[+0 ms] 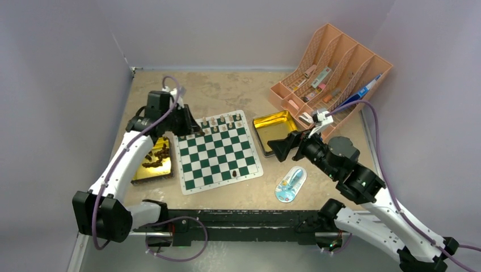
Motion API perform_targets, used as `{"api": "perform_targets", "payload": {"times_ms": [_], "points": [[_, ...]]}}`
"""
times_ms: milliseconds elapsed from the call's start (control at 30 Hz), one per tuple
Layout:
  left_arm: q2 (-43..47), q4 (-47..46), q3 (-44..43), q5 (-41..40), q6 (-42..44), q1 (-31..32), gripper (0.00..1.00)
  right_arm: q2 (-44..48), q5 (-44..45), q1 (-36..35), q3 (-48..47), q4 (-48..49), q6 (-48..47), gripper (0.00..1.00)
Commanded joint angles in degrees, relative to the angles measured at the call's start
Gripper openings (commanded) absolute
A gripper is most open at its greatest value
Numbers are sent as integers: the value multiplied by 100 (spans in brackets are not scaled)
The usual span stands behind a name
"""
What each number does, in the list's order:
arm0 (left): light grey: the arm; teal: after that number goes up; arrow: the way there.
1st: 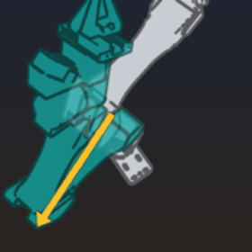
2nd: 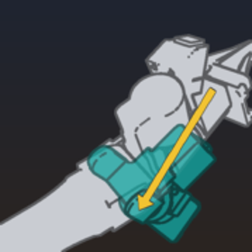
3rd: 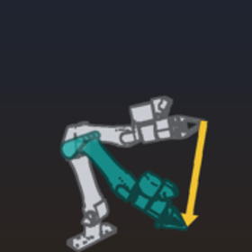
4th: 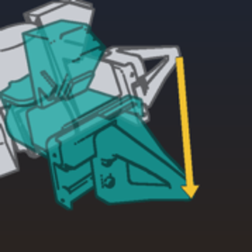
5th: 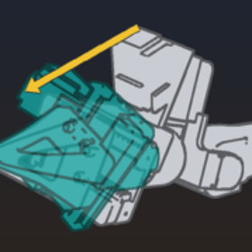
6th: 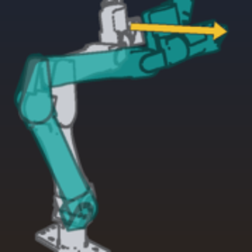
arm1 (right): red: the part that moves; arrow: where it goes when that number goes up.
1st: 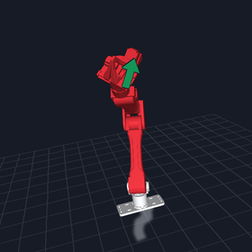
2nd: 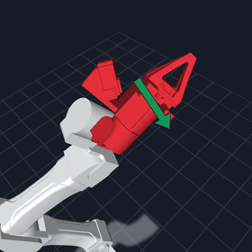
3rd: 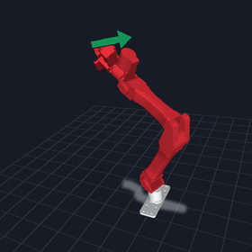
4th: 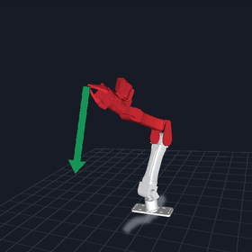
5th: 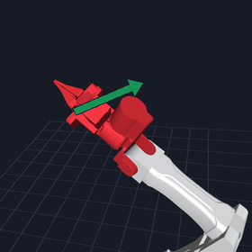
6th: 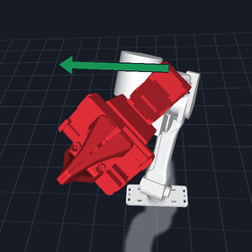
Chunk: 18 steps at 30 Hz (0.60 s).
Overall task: Set up the chess pieces on the board
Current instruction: Place the chess piece on the chessboard.
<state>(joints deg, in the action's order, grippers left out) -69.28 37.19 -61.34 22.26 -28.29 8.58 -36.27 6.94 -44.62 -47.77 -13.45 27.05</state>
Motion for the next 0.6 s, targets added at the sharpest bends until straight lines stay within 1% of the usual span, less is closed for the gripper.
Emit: {"api": "perform_targets", "payload": {"times_ms": [0, 233, 300, 433, 567], "points": [[-81, 155, -392, -388, 131, 841, 0, 152, 190, -23, -326, 38, 78, 99], [-541, 212, -640, -1431, -291, 2447, 0, 399, 390, -21, -361, 12, 217, 99], [-734, 225, -728, -1892, -438, 2930, 0, 482, 474, -26, -373, -14, 253, 99], [-1123, -49, -775, -2208, -653, 3625, 0, 668, 677, -26, -380, -88, 306, 99], [-1735, -180, -998, -2574, -754, 4208, 0, 849, 841, -28, -391, -170, 334, 99]]}}
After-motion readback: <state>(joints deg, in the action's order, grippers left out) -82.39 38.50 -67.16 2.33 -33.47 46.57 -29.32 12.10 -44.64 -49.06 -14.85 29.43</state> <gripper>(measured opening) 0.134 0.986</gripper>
